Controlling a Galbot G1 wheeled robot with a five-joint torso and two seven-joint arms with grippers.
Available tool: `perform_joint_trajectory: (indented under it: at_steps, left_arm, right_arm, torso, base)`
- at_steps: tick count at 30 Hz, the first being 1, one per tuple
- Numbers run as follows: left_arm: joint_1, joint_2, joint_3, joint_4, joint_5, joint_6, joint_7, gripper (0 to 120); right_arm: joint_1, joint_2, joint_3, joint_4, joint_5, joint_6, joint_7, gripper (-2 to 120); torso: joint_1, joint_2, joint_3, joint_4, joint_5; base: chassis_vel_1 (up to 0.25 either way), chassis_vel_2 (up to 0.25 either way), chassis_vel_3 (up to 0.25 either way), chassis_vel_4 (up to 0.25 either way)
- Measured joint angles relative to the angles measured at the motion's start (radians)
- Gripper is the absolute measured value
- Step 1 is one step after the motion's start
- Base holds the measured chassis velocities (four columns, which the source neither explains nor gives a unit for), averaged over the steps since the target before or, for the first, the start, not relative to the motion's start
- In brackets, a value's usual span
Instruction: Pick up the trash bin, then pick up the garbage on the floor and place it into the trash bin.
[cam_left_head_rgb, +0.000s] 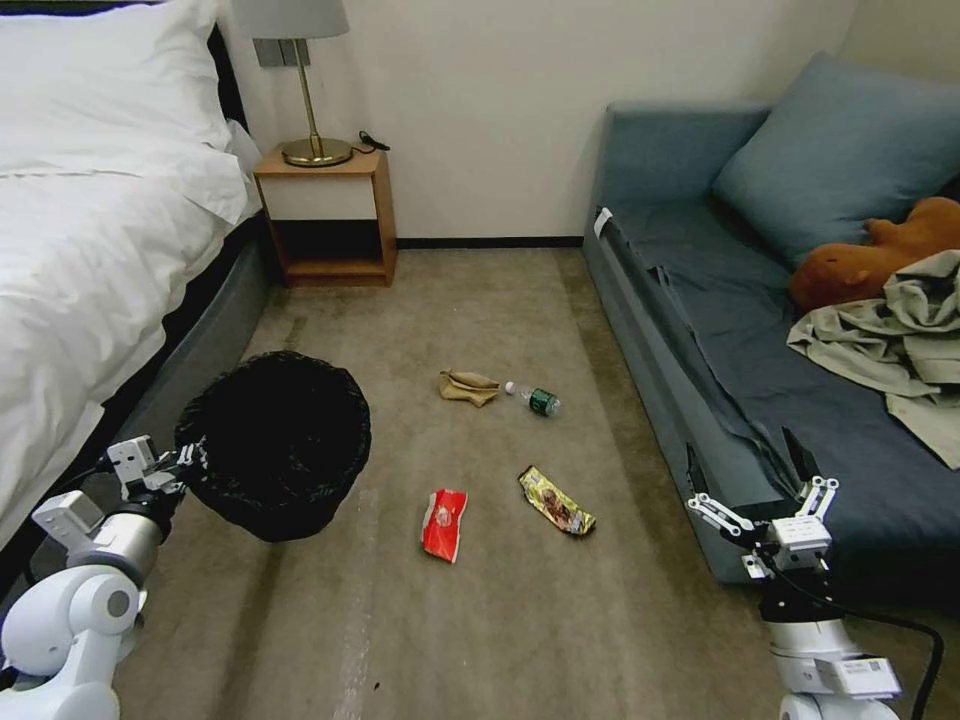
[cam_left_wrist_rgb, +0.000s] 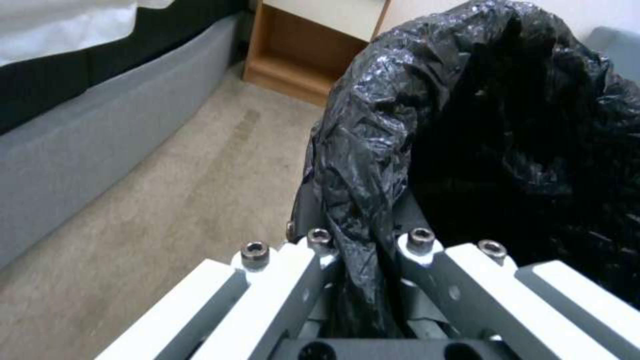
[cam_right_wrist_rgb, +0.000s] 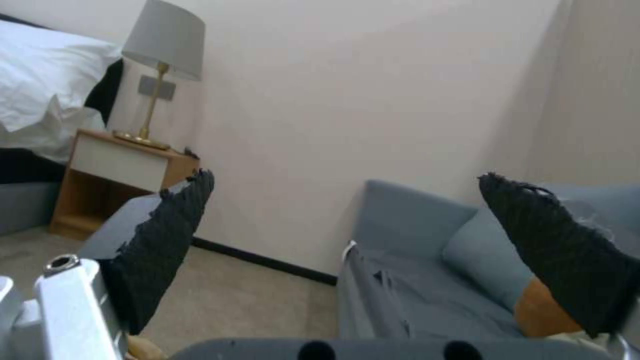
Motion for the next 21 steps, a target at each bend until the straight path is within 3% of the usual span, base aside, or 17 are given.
perform_joint_trajectory:
  at_steps: [13, 17, 21]
  left_arm:
    - [-0.006, -0.007, 0.006, 0.006, -0.003, 0.0, -0.001, 4]
    - [-0.012, -0.015, 0.015, 0.013, 0.0, 0.0, -0.002, 4]
    - [-0.057, -0.006, 0.066, 0.027, 0.011, 0.0, -0.007, 4]
  right_arm:
    - [0.024, -0.001, -0.021, -0.044, -0.009, 0.029, -0.016, 100]
    - [0.048, -0.031, -0.052, -0.064, -0.015, -0.006, -0.017, 100]
    - [0.071, -0.09, -0.068, -0.087, -0.014, -0.071, 0.002, 100]
  torso:
    - [0.0, 0.0, 0.0, 0.0001, 0.0001]
    - [0.0, 0.0, 0.0, 0.0002, 0.0001]
    - [0.0, 0.0, 0.0, -0.0001, -0.0001]
  base:
    - [-0.095, 0.088, 0.089, -0.087]
    - [0.0, 0.0, 0.0, 0.0]
    - [0.0, 0.0, 0.0, 0.0]
